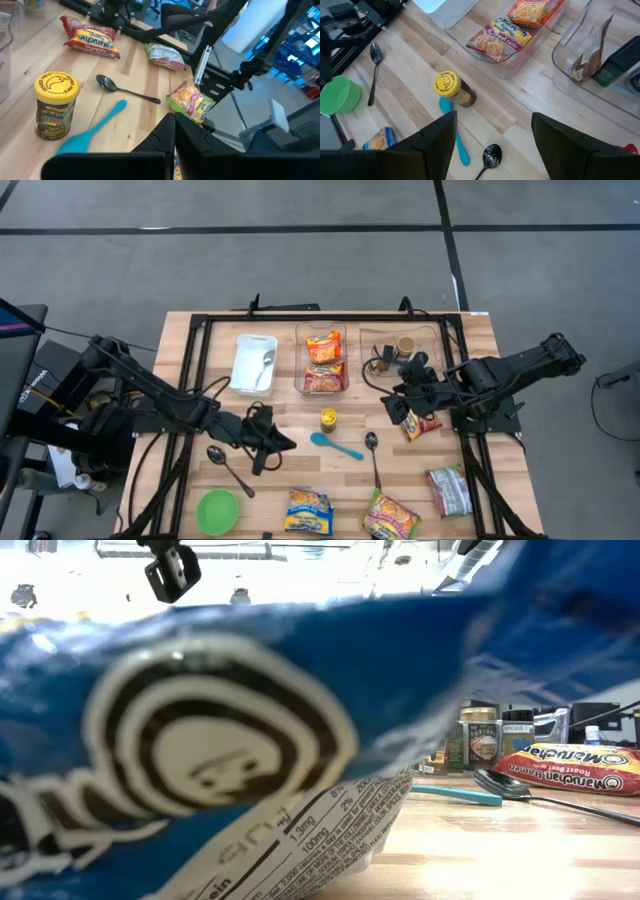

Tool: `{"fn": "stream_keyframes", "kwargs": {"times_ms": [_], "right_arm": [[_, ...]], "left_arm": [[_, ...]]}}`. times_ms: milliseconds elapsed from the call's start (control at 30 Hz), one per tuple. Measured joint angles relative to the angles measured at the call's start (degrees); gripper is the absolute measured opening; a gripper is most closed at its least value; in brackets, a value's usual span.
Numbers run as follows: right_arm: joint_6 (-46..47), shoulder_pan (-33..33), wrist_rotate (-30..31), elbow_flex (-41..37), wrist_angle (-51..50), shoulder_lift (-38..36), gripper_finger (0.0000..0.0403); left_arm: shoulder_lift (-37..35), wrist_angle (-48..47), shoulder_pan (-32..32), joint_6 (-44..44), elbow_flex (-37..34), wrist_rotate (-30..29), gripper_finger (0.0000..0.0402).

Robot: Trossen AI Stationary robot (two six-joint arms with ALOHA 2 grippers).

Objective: Pick & Place Food Item
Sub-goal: Put the right black spoon into the white bin

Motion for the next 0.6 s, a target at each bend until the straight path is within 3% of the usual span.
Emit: {"fn": "stream_keyframes", "kwargs": {"times_ms": [600], "right_arm": [[4.01, 4.6, 0.06, 0.0, 0.62, 0.0, 0.0249]], "left_arm": [[0.64, -0.31, 0.02, -3.37, 0.0, -0.06, 0.0]]}}
